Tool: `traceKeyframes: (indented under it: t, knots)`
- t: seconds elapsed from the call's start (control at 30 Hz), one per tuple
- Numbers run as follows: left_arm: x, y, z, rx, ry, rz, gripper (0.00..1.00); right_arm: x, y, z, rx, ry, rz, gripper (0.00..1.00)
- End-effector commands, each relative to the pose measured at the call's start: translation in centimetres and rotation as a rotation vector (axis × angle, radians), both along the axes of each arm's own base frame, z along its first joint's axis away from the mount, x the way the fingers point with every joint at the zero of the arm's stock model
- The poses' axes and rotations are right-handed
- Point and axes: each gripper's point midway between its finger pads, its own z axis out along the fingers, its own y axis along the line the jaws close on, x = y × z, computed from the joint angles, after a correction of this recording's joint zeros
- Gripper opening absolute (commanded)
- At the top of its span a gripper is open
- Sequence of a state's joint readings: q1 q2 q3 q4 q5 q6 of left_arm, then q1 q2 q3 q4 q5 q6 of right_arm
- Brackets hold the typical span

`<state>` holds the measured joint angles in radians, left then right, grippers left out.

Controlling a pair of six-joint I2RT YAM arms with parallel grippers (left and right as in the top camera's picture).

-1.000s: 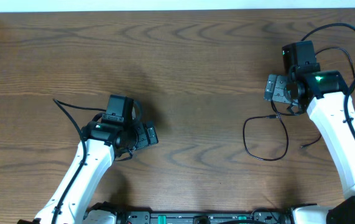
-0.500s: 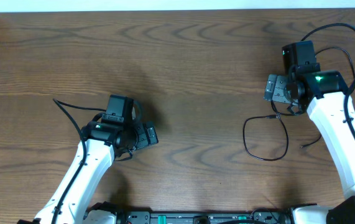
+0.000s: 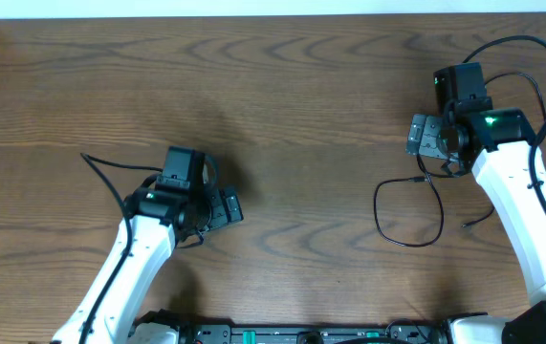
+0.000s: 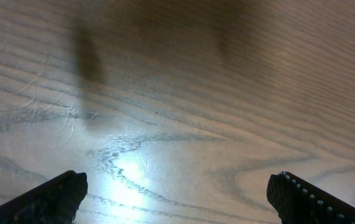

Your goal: Untangle cables

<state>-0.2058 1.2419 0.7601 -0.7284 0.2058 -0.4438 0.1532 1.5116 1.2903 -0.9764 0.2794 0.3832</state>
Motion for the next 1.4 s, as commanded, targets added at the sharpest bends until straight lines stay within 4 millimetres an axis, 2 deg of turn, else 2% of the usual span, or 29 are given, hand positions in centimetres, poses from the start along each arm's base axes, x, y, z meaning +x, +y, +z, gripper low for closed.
traceKeyframes:
  t: [0.0,0.1,0.43,0.57,0.73,1.17,1.37]
  knots:
    - [-0.6,0.3,0.8,0.005,-0.050,-0.008,0.98,-0.1,-0.1,-0.1,0.006,0.002,-0.015,0.99]
    - [-0.8,0.3,2.0,-0.008,-0.114,-0.008,0.98,-0.1,-0.1,-0.1,0.006,0.002,-0.015,0.99]
    - [-1.5,0.5,9.7,-0.082,-0.467,-0.005,0.98,-0.1,-0.1,-0.1,0.006,0.002,-0.015,0.99]
    - [-1.9,0.5,11.2,-0.097,-0.539,-0.004,0.98,-0.1,-0.1,-0.1,0.006,0.002,-0.015,0.99]
    - [-2.0,0.6,11.5,-0.099,-0.551,-0.004,0.98,-0.1,-0.1,-0.1,0.006,0.002,-0.015,0.99]
    - [-1.6,0.5,10.2,-0.087,-0.494,-0.005,0.98,-0.1,-0.1,-0.1,0.006,0.002,-0.015,0.99]
    - [-1.6,0.5,10.3,-0.088,-0.496,-0.005,0.98,-0.1,-0.1,-0.1,0.006,0.002,-0.015,0.99]
